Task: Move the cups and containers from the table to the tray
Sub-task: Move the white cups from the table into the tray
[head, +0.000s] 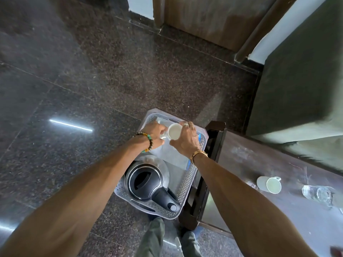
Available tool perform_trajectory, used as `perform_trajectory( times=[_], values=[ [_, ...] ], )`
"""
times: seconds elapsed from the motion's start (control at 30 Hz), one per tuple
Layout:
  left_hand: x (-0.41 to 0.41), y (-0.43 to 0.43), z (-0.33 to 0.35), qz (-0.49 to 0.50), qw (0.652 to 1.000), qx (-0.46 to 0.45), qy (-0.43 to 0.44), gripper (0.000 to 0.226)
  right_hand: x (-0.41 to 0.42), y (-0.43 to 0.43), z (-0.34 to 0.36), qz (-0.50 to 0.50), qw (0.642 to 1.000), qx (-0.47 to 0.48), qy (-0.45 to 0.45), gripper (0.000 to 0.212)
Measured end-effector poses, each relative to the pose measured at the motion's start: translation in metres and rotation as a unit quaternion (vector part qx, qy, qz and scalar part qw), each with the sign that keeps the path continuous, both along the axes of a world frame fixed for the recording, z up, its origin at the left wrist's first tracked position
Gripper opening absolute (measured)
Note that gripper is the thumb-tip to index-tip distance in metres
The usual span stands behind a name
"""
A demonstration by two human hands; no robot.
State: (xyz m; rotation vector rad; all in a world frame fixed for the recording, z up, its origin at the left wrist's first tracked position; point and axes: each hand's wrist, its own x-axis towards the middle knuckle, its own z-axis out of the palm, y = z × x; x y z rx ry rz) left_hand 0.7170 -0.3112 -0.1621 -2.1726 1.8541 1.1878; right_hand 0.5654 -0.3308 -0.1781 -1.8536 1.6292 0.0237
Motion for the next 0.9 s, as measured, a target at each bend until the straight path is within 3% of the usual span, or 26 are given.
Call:
perform_trajectory(
  times=[0.2, 0.4, 0.57, 0.77, 0.9],
  values=[
    [-0.003, -0.001, -0.018, 0.001, 0.999, 0.021, 0.032, 0.043, -0.007, 0.003, -0.021, 0.010, 1.000, 0.014, -0.011, 0.080],
    [-0.003, 0.004, -0.030, -0.015, 0.998, 0.044, 0.030, 0.045, -0.007, 0.005, -0.035, 0.020, 1.000, 0.008, -0.003, 0.070],
    [-0.006, 0.004, -0.030, -0.014, 0.998, 0.059, 0.022, 0.050, -0.009, 0.006, -0.037, 0.029, 1.000, 0.006, -0.006, 0.074],
    [-0.020, 0.009, -0.002, -0.009, 0.999, 0.052, 0.003, 0.049, -0.024, 0.010, -0.001, 0.060, 0.998, -0.008, -0.026, 0.100],
    [-0.041, 0.011, 0.039, 0.007, 1.000, -0.007, -0.014, 0.037, -0.053, 0.017, 0.048, 0.100, 0.992, -0.079, -0.021, 0.096]
  ],
)
